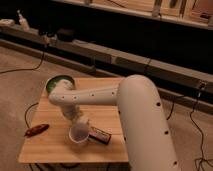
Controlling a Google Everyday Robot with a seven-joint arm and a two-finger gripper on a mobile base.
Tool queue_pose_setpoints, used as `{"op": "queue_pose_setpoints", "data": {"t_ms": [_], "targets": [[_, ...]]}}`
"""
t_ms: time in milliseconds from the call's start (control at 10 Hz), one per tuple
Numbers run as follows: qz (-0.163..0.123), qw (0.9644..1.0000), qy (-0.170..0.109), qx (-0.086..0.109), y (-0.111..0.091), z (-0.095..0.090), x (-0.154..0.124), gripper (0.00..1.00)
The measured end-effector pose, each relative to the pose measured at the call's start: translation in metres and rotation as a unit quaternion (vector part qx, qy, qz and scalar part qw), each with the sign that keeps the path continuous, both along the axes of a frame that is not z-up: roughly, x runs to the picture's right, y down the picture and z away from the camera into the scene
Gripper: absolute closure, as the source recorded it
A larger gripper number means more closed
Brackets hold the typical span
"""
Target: Wipe the white sponge on the table
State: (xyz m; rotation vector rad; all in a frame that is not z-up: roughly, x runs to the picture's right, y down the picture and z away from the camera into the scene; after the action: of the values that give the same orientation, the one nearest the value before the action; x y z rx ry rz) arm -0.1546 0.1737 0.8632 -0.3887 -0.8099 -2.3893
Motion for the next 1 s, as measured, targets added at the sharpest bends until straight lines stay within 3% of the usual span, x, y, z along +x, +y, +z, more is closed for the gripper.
{"op": "queue_pose_setpoints", "data": {"t_ms": [300, 500, 1000], "targets": [[0.029, 0.9989, 0.001, 0.037, -0.033, 0.022, 0.02, 0.74], [0.039, 0.998, -0.008, 0.049, -0.047, 0.033, 0.022, 0.74], [0.035, 0.9965, -0.054, 0.053, -0.075, 0.063, -0.009, 0.74]]}}
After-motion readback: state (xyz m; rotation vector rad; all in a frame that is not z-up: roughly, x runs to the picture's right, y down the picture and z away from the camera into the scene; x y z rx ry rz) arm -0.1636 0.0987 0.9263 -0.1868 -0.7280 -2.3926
